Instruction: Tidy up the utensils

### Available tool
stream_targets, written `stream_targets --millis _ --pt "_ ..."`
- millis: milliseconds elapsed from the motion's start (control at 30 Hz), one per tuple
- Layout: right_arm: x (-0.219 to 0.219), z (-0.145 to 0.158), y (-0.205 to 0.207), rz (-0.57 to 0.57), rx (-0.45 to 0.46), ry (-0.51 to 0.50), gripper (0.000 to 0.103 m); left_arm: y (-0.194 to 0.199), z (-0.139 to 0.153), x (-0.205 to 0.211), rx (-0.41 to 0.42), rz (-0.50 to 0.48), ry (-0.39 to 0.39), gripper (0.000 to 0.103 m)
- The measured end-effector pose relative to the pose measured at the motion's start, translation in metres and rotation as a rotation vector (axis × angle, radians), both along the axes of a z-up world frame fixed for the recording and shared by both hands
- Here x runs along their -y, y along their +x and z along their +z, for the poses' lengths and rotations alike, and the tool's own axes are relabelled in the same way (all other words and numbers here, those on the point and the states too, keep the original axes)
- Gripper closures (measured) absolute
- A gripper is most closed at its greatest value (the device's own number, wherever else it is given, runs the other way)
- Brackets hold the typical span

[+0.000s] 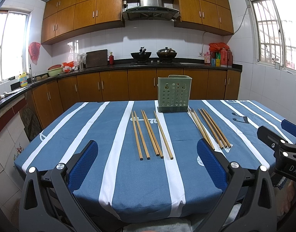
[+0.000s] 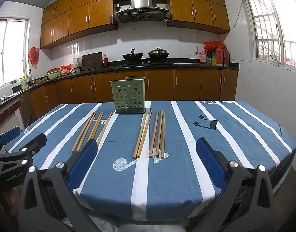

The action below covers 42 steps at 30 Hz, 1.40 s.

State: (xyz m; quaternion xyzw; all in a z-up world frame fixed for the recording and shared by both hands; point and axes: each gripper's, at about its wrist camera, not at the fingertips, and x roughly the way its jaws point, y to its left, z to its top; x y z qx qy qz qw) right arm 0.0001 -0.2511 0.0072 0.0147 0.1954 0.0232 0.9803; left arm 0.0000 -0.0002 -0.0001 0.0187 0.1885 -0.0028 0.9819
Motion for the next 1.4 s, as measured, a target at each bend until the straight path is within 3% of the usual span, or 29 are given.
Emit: stream_targets --millis 1033,1200,1400 --pt "-0.001 -0.005 0.009 0.0 -0.027 0.004 0.004 0.005 -0.005 -0.001 -0.026 0.009 0.002 0.002" --pt "0.006 -0.004 0.023 -0.011 -0.055 0.013 0.004 0.012 -0.005 -0.01 -0.046 0.033 0.009 0.002" --pt "0.022 -0.006 0.067 -0.072 -0.152 0.034 0.004 0.039 -0.005 -0.027 -0.11 0.08 0.017 0.002"
